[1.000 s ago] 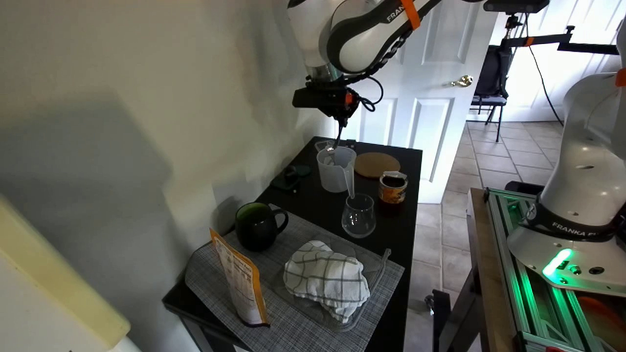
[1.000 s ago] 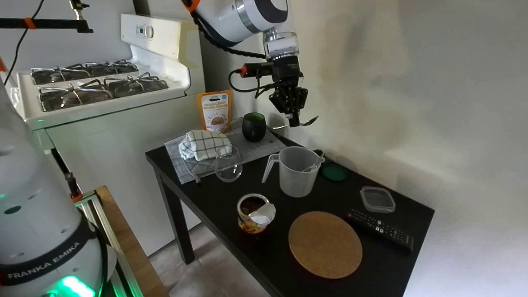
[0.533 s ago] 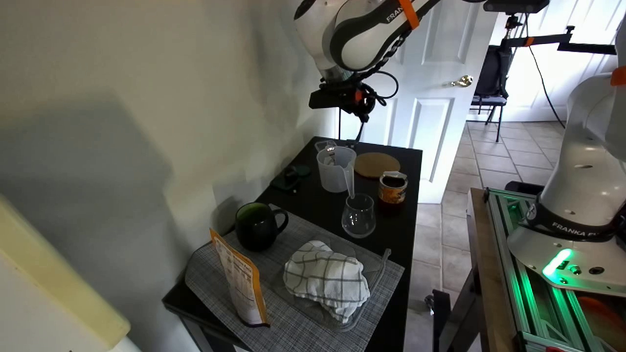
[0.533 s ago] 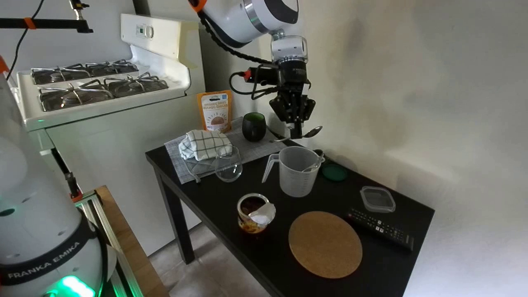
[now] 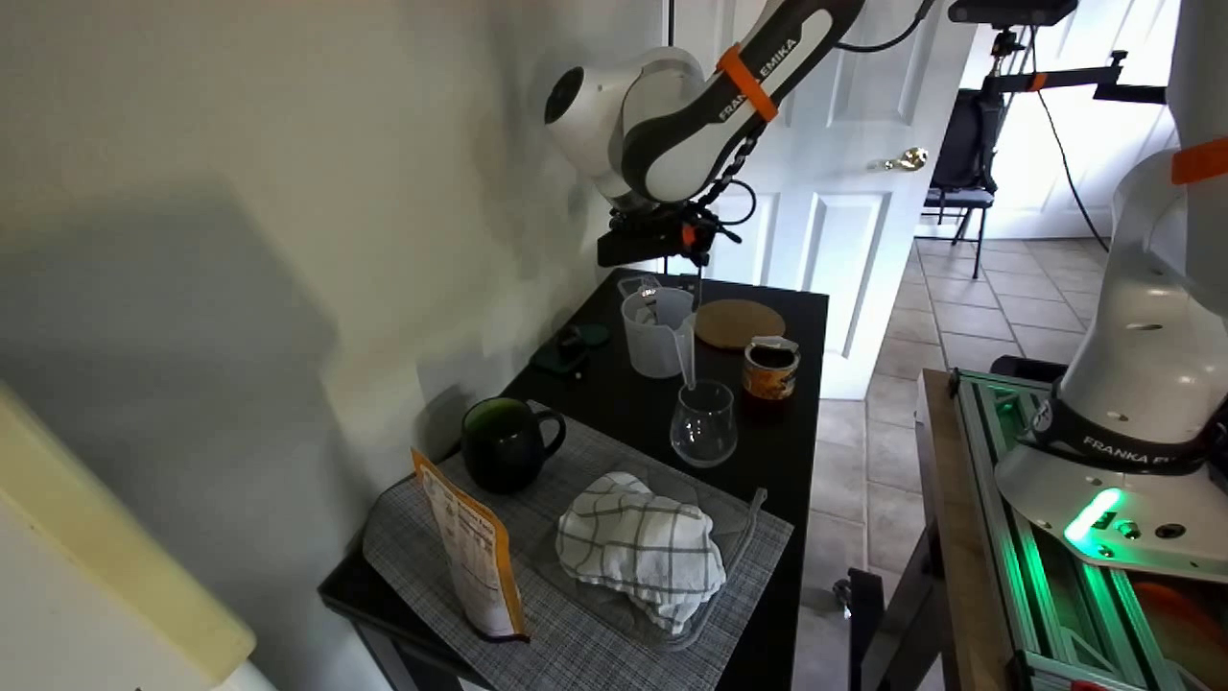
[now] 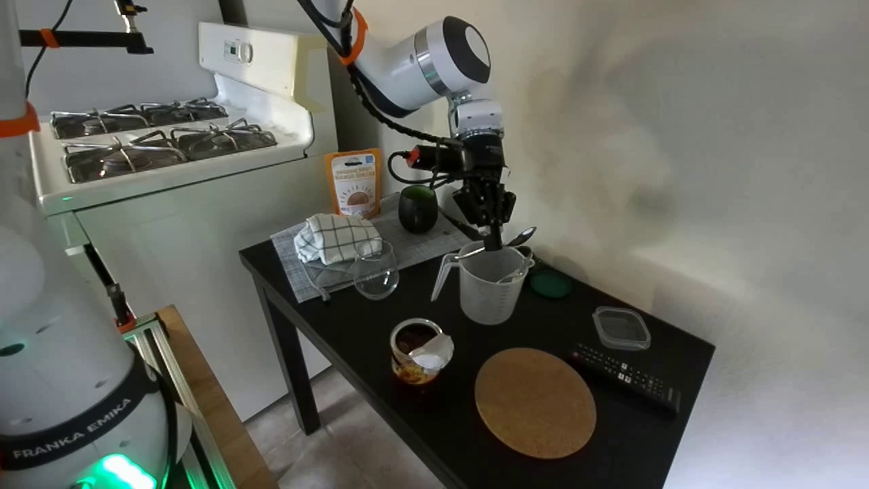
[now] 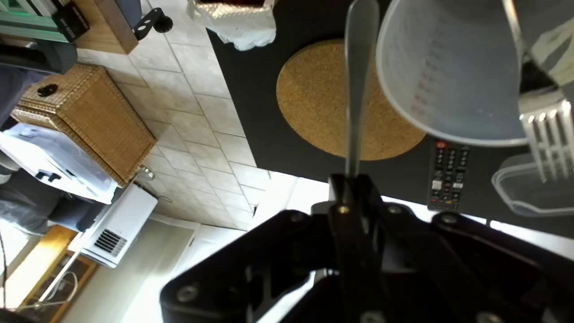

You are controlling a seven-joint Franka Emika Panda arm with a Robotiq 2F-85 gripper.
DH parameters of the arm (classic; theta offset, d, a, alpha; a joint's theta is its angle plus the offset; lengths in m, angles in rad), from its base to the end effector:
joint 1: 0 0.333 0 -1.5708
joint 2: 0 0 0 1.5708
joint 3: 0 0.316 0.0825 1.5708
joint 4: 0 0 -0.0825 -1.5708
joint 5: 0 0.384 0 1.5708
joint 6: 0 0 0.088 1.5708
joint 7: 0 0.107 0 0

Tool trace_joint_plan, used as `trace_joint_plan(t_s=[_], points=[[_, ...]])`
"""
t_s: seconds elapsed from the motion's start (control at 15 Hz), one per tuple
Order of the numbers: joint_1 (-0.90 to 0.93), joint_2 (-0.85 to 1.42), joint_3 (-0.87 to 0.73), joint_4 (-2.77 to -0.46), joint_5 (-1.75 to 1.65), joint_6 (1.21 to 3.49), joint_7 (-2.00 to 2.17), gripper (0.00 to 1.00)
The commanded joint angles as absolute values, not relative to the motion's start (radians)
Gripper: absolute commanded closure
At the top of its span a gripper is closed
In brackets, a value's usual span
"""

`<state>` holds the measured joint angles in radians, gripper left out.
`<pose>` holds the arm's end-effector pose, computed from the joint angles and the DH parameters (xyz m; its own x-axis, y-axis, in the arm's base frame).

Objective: Transfer the spoon to the jug

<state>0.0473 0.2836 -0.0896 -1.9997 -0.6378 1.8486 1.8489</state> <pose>0.5548 -0.0692 0.3041 0.1032 -0.8077 0.5805 -0.9420 0.1081 0.3178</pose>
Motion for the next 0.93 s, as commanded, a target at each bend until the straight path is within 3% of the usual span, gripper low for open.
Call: trace_joint_plan(t_s=[0.0,0.13,0.2,0.87], points=[[0.048,0.3,-0.081,-1.99,-0.636,1.853,1.828,0.93],[0.05,0.314,-0.076,-1.98,-0.635,1.855,1.812,0.93],[0.05,0.315,-0.076,-1.978,-0.635,1.855,1.806,0.98],[0.088,0.321,-0.057,-1.997,-1.02,1.872,1.779,0.98]])
